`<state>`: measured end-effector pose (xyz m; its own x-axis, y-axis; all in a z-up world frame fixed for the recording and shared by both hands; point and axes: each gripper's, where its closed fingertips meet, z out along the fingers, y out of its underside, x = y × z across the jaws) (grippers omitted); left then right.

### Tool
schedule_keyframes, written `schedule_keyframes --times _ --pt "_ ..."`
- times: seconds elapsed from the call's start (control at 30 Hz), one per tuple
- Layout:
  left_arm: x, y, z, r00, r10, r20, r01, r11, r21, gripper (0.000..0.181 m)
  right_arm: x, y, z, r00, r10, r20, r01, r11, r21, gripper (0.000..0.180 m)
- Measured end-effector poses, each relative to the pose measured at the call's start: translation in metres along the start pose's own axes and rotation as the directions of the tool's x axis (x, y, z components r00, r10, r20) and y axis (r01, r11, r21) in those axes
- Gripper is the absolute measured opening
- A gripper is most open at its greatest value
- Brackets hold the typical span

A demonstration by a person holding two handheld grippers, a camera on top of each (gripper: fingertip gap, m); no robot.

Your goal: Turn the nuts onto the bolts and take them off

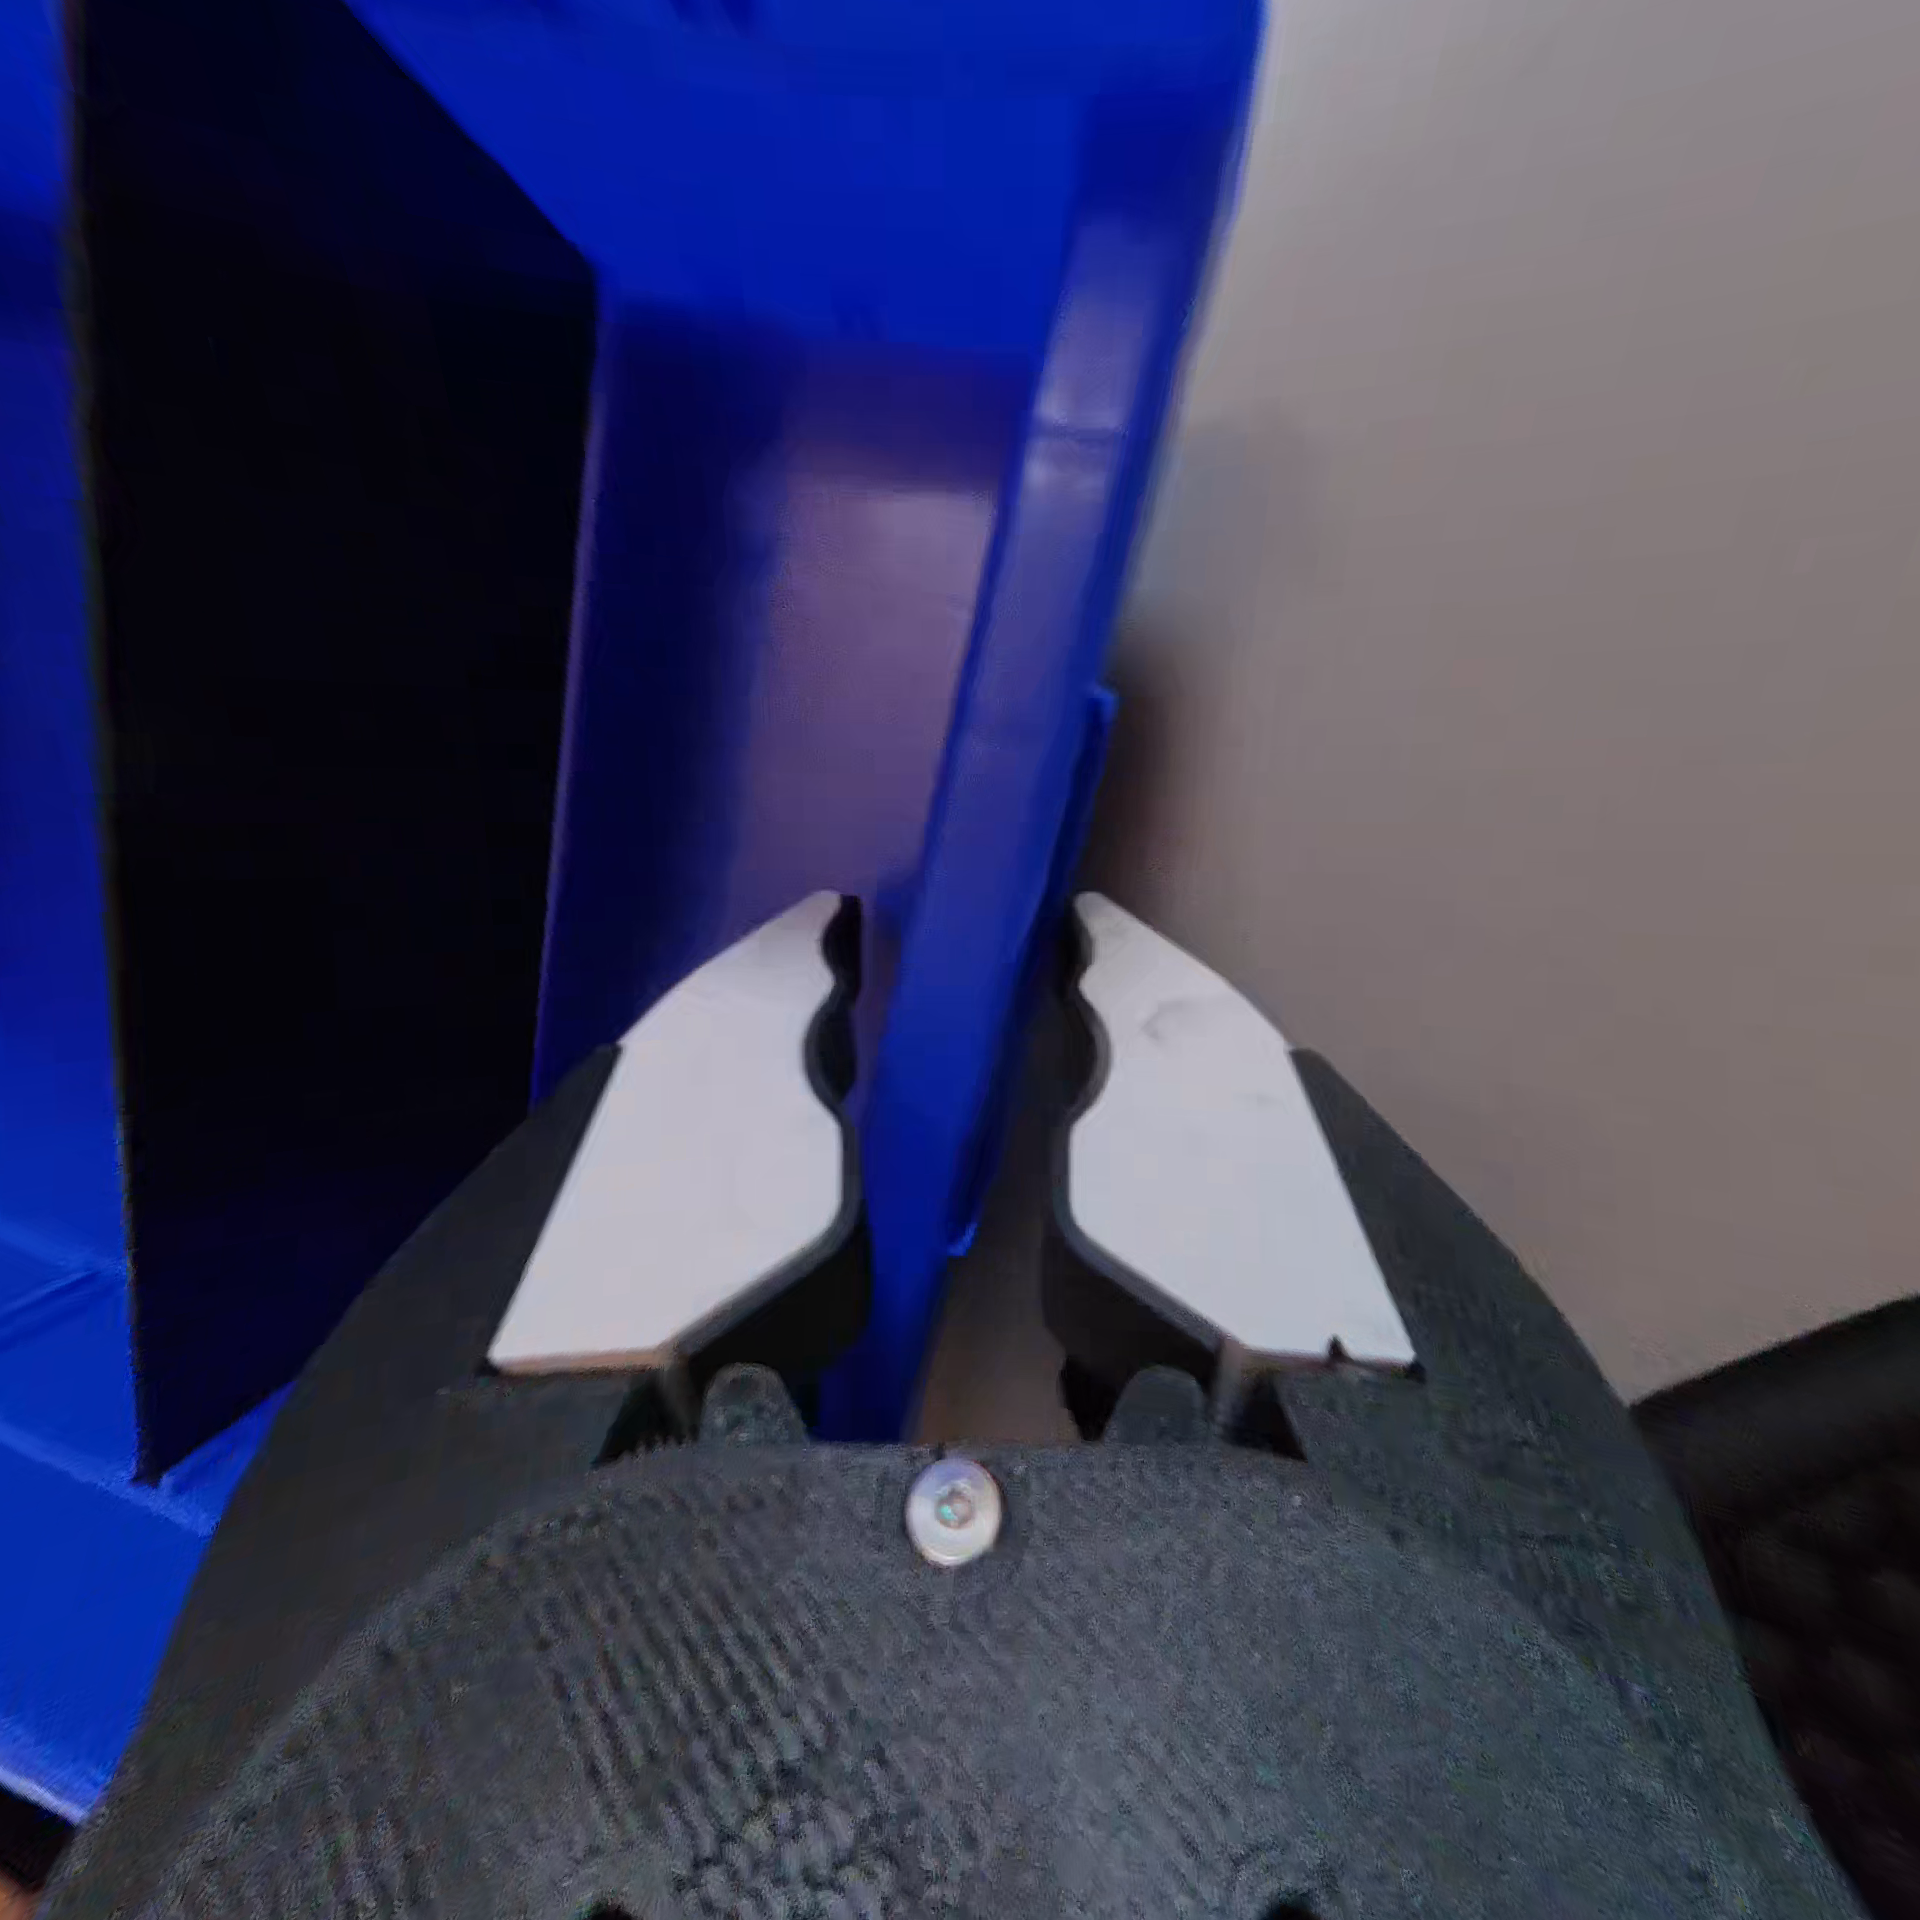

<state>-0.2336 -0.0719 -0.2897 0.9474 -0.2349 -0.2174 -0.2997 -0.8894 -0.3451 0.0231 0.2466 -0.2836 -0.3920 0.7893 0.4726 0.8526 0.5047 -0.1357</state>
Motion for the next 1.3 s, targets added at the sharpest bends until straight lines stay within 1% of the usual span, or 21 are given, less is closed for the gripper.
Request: schedule_keyframes --times 0.03,0.13,0.2,0.33,0.4,0.47,0.57,0.67,0.73,0.77,0.8,0.87,0.93,0.97,1.03,1.07,1.13,1.17,1.2,1.27,1.3 --pt "-0.001 0.0 0.003 0.998 0.048 0.04 -0.048 0.999 -0.011 0.033 -0.001 -0.003 0.0 0.999 -0.03 -0.011 0.03 1.0 0.005 0.029" --pt "0.001 -0.014 0.006 0.991 0.078 0.113 -0.076 0.997 -0.015 0.032 -0.021 -0.018 -0.008 0.998 -0.052 0.025 0.049 0.993 0.107 0.028" --pt "0.007 -0.026 0.008 0.984 0.111 0.141 -0.112 0.994 0.002 0.032 -0.04 -0.024 -0.018 0.996 -0.092 0.021 0.088 0.985 0.147 0.028" --pt "0.037 -0.063 0.015 0.973 0.2 0.112 -0.207 0.977 0.057 0.033 -0.08 -0.029 -0.04 0.972 -0.228 -0.058 0.234 0.953 0.192 0.029" --pt "0.053 -0.088 0.02 0.961 0.256 0.103 -0.265 0.961 0.085 0.033 -0.103 -0.033 -0.052 0.963 -0.26 -0.067 0.269 0.935 0.23 0.028" --pt "0.067 -0.112 0.025 0.945 0.31 0.101 -0.32 0.94 0.114 0.034 -0.123 -0.037 -0.065 0.964 -0.255 -0.078 0.267 0.925 0.269 0.029" --pt "0.073 -0.142 0.03 0.92 0.359 0.156 -0.383 0.909 0.165 0.036 -0.144 -0.049 -0.099 0.988 -0.133 -0.076 0.153 0.898 0.413 0.033" --pt "0.073 -0.156 0.015 0.933 0.29 0.213 -0.342 0.898 0.275 0.045 -0.139 -0.04 -0.154 0.993 0.095 -0.063 -0.041 0.818 0.574 0.034" --pt "0.078 -0.161 -0.006 0.957 0.195 0.214 -0.269 0.872 0.41 0.041 -0.124 -0.012 -0.184 0.953 0.303 -0.033 -0.21 0.731 0.65 0.03" --pt "0.084 -0.163 -0.02 0.971 0.143 0.191 -0.221 0.839 0.497 0.04 -0.114 0.009 -0.192 0.911 0.412 -0.024 -0.291 0.681 0.672 0.028" --pt "0.094 -0.165 -0.034 0.986 0.096 0.133 -0.155 0.805 0.573 0.039 -0.103 0.033 -0.197 0.854 0.519 -0.032 -0.359 0.634 0.685 0.028" --pt "0.123 -0.168 -0.057 0.997 0.004 -0.081 0.051 0.741 0.669 0.042 -0.088 0.078 -0.194 0.733 0.679 -0.032 -0.472 0.543 0.694 0.03" --pt "0.16 -0.178 -0.075 0.953 -0.046 -0.298 0.253 0.659 0.708 0.046 -0.08 0.103 -0.182 0.634 0.773 0.013 -0.561 0.448 0.696 0.036" --pt "0.176 -0.182 -0.076 0.936 -0.062 -0.347 0.304 0.641 0.705 0.047 -0.076 0.107 -0.174 0.603 0.797 0.032 -0.585 0.414 0.698 0.038" --pt "0.202 -0.196 -0.069 0.906 -0.124 -0.406 0.394 0.601 0.695 0.058 -0.069 0.105 -0.153 0.574 0.816 0.067 -0.629 0.388 0.673 0.046" --pt "0.21 -0.204 -0.061 0.887 -0.175 -0.426 0.443 0.582 0.683 0.062 -0.066 0.101 -0.141 0.568 0.819 0.086 -0.65 0.382 0.657 0.048" --pt "0.223 -0.218 -0.04 0.863 -0.241 -0.443 0.495 0.575 0.651 0.07 -0.059 0.091 -0.121 0.557 0.821 0.124 -0.686 0.37 0.627 0.051" --pt "0.225 -0.224 -0.03 0.863 -0.273 -0.425 0.5 0.577 0.646 0.07 -0.056 0.086 -0.111 0.553 0.822 0.137 -0.702 0.371 0.608 0.051" --pt "0.221 -0.229 -0.021 0.878 -0.309 -0.366 0.479 0.582 0.657 0.067 -0.055 0.082 -0.102 0.555 0.818 0.15 -0.713 0.376 0.591 0.051" --pt "0.213 -0.236 -0.015 0.906 -0.328 -0.266 0.419 0.611 0.672 0.058 -0.053 0.076 -0.099 0.533 0.824 0.195 -0.736 0.337 0.587 0.026" --pt "0.208 -0.238 -0.016 0.911 -0.347 -0.223 0.4 0.614 0.681 0.054 -0.05 0.079 -0.099 0.527 0.837 0.149 -0.723 0.349 0.596 0.016"
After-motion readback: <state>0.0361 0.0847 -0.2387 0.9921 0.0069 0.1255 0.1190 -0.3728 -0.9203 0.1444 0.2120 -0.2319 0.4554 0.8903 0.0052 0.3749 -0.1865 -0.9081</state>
